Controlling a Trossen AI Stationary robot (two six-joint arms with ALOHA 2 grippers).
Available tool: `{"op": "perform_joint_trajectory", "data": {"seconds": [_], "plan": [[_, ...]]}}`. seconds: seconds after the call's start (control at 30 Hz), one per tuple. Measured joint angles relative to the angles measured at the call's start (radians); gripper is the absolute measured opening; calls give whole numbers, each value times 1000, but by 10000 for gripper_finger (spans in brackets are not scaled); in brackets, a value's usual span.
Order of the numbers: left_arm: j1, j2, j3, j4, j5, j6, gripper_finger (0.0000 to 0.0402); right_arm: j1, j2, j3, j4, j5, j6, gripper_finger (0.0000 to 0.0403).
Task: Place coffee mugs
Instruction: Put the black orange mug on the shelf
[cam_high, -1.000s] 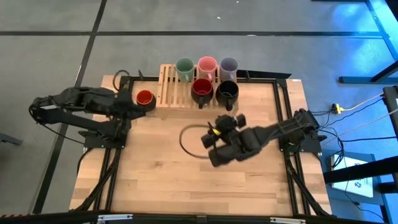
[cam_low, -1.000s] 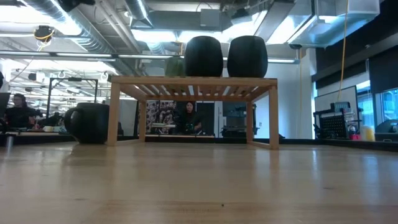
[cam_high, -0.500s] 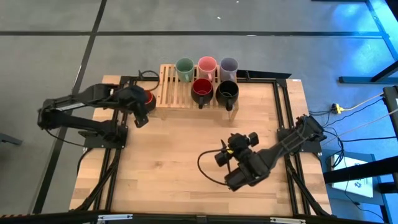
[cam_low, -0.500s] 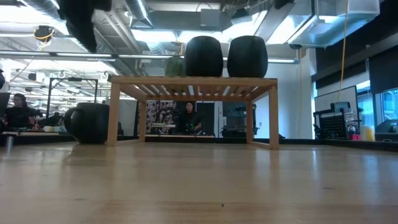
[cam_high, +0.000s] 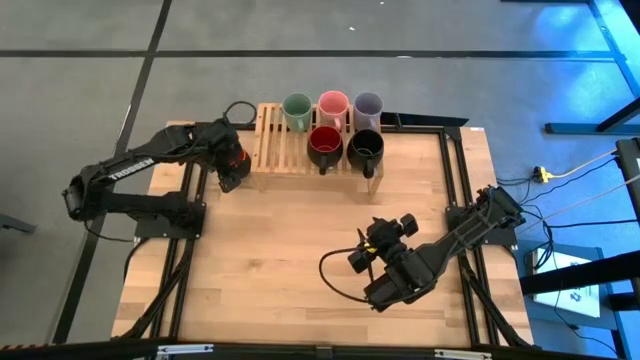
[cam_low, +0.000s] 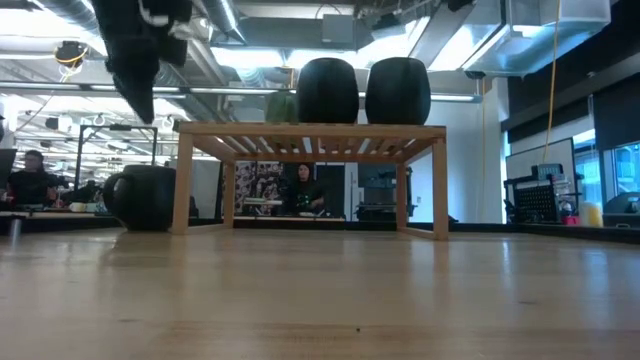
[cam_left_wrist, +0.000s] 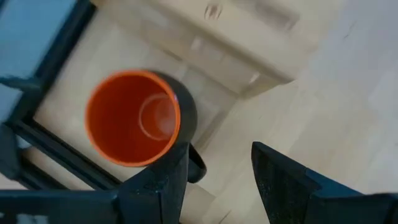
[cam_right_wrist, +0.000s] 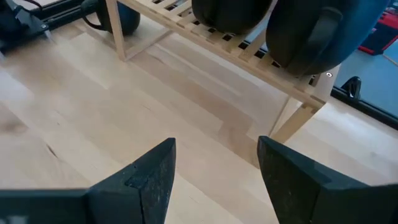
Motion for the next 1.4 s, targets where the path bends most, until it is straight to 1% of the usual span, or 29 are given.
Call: {"op": "perform_joint_trajectory", "data": {"seconds": [0.17, 0.37, 0.7, 0.93, 1.07, 1.33, 1.4], "plan": [[80, 0, -101, 75, 39, 30, 170, 0, 0, 0, 0, -2, -31, 216], [129, 11, -166, 171, 38, 37, 170, 0, 0, 0, 0, -3, -50, 216], [170, 85, -221, 233, 10, 205, 170, 0, 0, 0, 0, -9, -50, 216], [170, 140, -236, 241, 6, 265, 165, 0, 0, 0, 1, -9, -50, 216], [170, 151, -236, 239, 6, 292, 135, -1, 0, 0, 2, -9, -50, 216], [170, 152, -238, 224, 47, 296, 34, -1, 0, 0, 5, -9, -50, 216], [170, 152, -239, 221, 45, 297, 15, -1, 0, 0, 5, -9, -50, 216]]}}
